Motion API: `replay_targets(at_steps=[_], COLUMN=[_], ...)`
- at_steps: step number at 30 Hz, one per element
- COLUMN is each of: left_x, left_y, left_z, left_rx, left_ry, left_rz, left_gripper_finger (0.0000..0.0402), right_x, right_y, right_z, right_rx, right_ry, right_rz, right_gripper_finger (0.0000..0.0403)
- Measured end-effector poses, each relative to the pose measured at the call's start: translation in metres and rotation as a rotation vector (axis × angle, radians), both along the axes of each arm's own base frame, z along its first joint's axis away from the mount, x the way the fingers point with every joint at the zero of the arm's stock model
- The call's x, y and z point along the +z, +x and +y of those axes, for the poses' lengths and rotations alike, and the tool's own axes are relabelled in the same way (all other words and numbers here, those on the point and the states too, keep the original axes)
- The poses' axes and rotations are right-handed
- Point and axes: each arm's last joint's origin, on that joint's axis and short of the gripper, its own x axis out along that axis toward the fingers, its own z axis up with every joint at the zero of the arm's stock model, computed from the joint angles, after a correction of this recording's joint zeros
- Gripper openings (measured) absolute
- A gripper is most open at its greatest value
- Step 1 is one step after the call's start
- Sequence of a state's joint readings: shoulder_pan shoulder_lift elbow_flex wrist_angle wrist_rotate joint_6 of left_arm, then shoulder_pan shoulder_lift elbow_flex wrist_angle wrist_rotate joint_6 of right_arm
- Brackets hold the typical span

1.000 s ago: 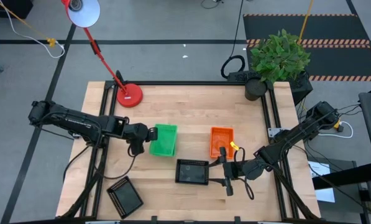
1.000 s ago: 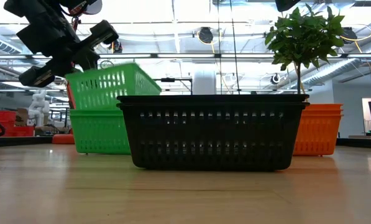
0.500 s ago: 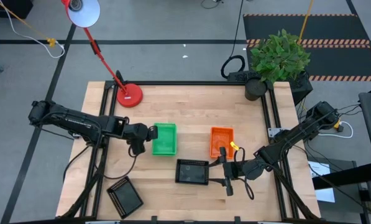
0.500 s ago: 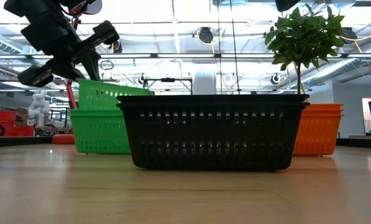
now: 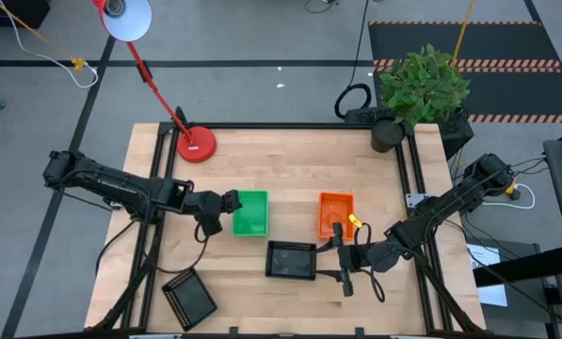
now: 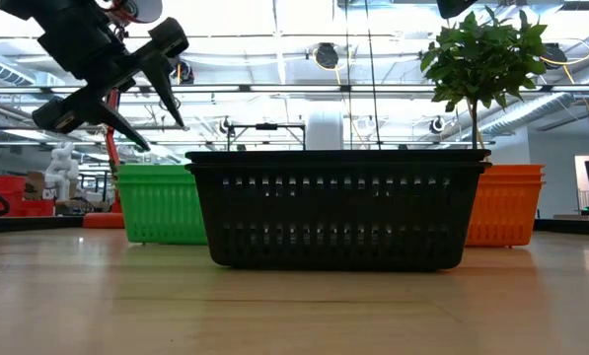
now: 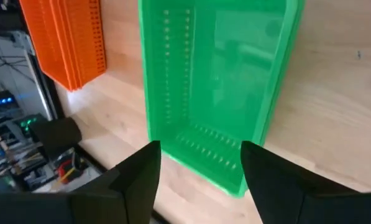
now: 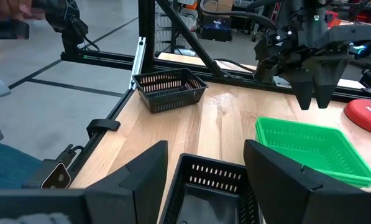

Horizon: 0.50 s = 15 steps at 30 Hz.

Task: Stack baskets by color
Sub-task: Stack the bottom green bin on top of the top green bin, then stack the left black bin on top of the right black bin

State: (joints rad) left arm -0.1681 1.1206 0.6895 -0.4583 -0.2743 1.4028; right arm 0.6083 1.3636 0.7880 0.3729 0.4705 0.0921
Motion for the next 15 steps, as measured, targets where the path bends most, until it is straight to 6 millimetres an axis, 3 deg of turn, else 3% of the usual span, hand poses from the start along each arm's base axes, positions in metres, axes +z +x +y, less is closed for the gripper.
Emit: replay_targets(at_steps=[7,15], left_x=[0.006,0.024], left_y=[-0.010,-0.025], left_z=[-0.016,-0.047], left_rx=[0.062,0.192], left_ry=[0.017,-0.331], left_rz=[-0.046,-0.215], left_gripper_finger=[0.0214,0.0166], right_x=[-0.001,-0.006], right_y=[0.000,-0.002], right_z=[0.000,-0.001], right_rx=[0.004,-0.011], right_ry=[-0.005,0.042], right_rz=[0.009,0.023], right_gripper_finger=[0.0205,0.0205])
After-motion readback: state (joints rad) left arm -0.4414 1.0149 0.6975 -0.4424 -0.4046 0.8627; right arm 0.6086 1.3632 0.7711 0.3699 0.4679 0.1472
